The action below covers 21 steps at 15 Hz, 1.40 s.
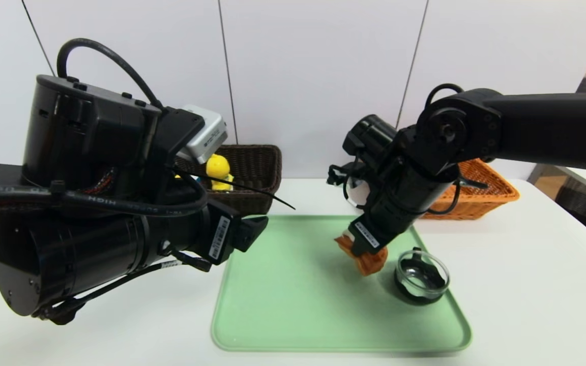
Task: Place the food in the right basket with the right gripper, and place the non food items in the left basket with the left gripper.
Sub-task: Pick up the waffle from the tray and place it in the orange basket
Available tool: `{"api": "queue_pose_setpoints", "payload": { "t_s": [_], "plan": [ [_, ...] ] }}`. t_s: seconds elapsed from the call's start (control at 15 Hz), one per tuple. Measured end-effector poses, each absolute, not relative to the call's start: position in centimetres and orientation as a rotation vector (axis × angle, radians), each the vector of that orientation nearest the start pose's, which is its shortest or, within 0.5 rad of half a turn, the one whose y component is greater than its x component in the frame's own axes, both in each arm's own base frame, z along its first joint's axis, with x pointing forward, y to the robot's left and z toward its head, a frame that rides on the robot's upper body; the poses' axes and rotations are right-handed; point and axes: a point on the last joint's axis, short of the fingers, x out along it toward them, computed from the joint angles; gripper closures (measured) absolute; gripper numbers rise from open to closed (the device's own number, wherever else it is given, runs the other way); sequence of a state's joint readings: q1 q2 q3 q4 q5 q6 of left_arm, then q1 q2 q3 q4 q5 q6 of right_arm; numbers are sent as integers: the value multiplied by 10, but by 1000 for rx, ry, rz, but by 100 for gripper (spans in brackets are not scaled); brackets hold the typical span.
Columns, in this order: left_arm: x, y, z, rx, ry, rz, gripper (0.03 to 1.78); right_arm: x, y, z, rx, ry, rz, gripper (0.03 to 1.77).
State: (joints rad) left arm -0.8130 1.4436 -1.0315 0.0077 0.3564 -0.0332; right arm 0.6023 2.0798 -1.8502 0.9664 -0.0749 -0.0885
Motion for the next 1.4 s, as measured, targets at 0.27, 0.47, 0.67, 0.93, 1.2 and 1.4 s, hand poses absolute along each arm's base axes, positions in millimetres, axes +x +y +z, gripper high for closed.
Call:
{"api": "queue_pose_setpoints", "payload": {
  "t_s": [0.27,0.47,0.67,0.93,1.2,1.4],
  "plan": [
    [173,-171,258,198,352,-445,12,308,198,227,-418,1039,491,93],
    [172,-170,258,197,350,-444,12,310,192,243,-342,959,455,93],
    [172,-170,259,195,349,-444,12,319,180,254,-283,887,417,93],
    [172,-170,258,196,353,-445,12,333,163,262,-213,815,359,93],
    [172,-170,257,197,355,-444,12,351,139,268,-132,739,281,93],
    [172,-170,257,196,356,-444,12,361,119,267,-98,729,222,93]
  ]
}}
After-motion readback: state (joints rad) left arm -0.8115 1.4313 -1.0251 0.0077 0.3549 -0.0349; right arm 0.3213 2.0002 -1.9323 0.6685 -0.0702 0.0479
